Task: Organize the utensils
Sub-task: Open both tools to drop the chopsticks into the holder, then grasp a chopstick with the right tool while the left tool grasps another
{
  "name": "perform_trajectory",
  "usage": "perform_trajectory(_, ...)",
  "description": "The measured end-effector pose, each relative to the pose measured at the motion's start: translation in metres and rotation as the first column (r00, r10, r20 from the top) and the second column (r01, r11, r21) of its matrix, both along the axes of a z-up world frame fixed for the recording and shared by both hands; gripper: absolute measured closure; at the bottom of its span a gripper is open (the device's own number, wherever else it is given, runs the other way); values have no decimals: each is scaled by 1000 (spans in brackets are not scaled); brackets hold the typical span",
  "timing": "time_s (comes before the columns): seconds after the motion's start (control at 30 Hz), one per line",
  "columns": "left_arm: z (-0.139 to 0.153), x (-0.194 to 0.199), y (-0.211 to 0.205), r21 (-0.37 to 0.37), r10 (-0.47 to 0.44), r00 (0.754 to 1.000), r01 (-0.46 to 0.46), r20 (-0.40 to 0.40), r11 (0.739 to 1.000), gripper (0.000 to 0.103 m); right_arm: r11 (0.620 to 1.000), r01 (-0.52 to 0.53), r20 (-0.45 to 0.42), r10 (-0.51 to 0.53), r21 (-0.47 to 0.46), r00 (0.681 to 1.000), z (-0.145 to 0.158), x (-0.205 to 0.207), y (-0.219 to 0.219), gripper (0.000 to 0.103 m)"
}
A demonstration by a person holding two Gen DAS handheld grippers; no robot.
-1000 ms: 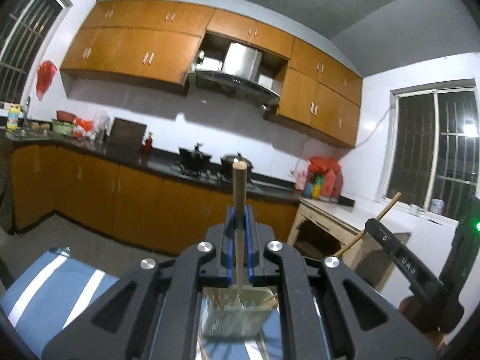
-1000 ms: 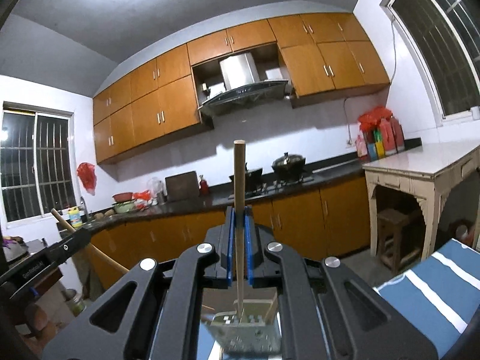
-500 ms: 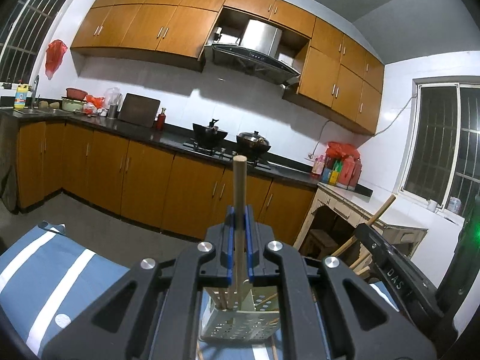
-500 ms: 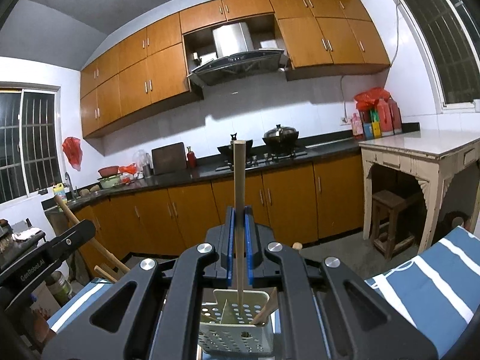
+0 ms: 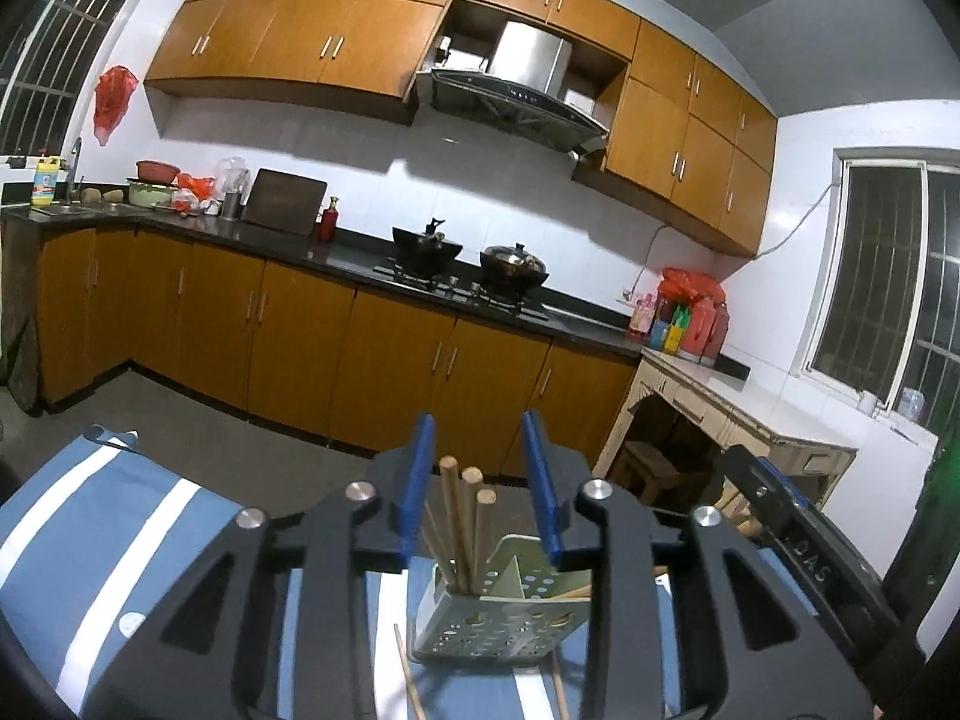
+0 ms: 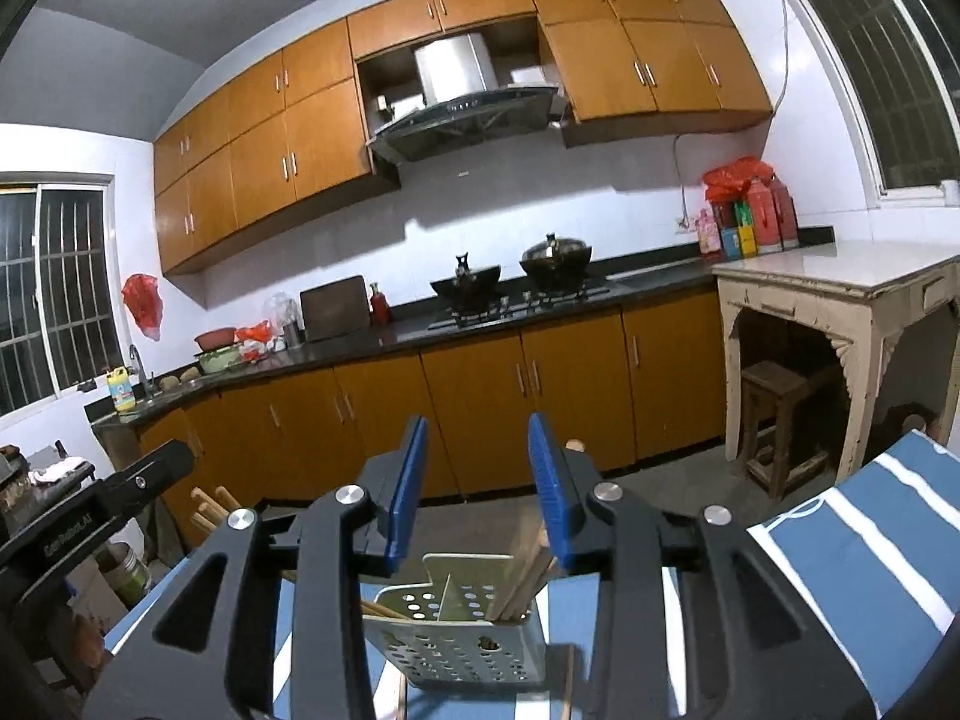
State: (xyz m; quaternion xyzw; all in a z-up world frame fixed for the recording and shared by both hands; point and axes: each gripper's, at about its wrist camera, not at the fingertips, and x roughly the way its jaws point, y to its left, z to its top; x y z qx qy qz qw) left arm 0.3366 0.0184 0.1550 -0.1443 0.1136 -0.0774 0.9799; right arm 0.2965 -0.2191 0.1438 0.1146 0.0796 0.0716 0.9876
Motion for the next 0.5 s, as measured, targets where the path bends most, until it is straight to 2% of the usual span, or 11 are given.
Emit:
perform_trajectory(0.17, 9, -28, 22, -50, 25, 999, -23, 36, 998, 63, 1000, 31, 52, -31, 4, 998, 13, -30, -10, 66)
perform_trajectory(0.3, 4, -58, 40, -50, 60, 998, -58, 33, 997, 56, 999, 49, 44, -48, -22, 998, 6, -60, -22, 62)
perform_trajectory(0.37, -7, -69, 46, -32, 69, 998, -69, 6, 997, 54, 997, 60, -3, -60, -41, 998, -8, -68, -27, 61)
perform_trajectory(0.5, -53, -81, 53, 47, 104, 987, -99, -120, 994, 53, 996, 62, -188, -72, -57, 979, -60, -69, -36, 61)
